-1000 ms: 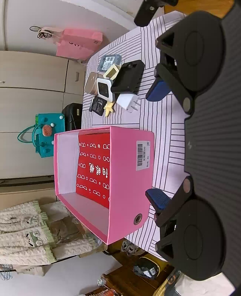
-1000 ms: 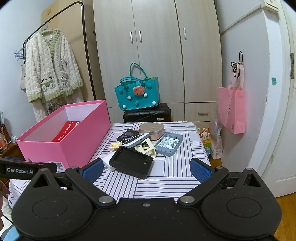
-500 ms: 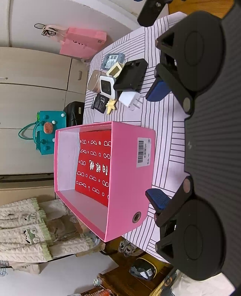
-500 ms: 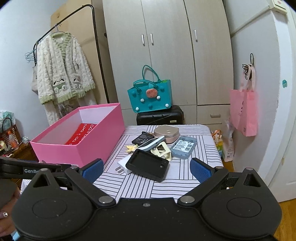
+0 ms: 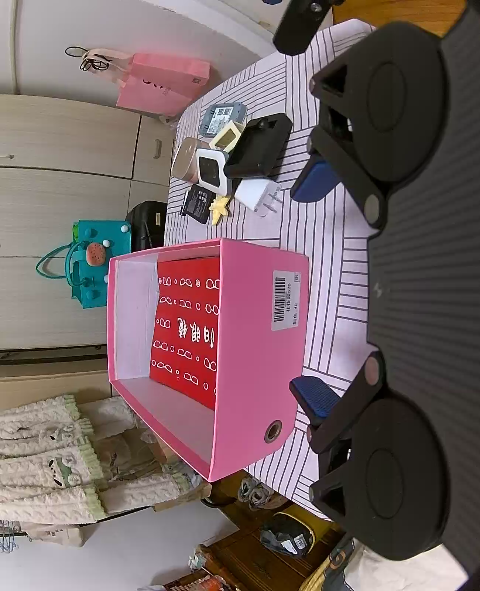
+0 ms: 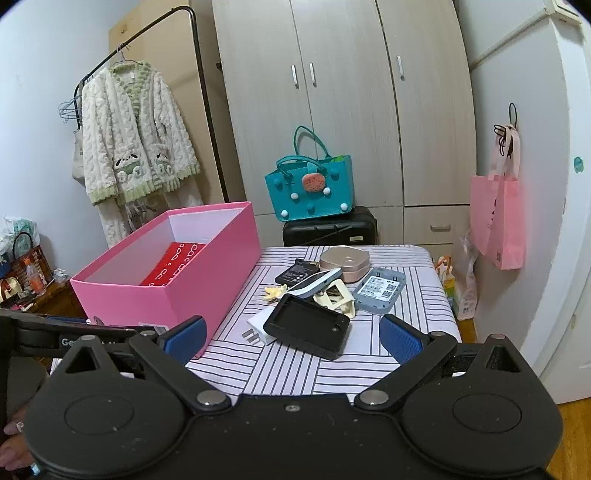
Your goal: Organize rigid objects
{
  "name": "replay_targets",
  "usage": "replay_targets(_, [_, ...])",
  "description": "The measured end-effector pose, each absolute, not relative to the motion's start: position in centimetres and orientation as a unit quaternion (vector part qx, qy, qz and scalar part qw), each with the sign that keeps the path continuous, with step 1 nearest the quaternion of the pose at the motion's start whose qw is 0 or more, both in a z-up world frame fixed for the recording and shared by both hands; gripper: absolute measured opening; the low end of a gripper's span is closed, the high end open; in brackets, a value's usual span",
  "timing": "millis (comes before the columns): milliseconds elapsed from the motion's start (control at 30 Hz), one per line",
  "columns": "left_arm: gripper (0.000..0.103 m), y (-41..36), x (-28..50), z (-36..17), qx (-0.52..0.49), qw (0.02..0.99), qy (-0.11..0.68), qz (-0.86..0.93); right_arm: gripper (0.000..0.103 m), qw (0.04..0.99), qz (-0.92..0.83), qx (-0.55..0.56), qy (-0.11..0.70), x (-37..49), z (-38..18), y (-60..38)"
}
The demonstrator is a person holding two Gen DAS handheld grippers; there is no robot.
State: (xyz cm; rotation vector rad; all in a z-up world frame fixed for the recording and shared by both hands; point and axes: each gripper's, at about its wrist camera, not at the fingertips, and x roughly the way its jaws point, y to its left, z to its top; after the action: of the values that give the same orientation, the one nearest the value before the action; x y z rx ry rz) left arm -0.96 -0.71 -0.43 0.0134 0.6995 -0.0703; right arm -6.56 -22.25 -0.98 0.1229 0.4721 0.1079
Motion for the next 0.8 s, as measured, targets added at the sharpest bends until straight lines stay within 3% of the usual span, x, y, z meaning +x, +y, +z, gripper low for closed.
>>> replay_targets(800, [0.102,-1.1,-1.1,1.0,0.04,0.94,0.335,-0.053,0.101,0.967,0.072,0.062,0.236,-5.8,-1.0,-23.9])
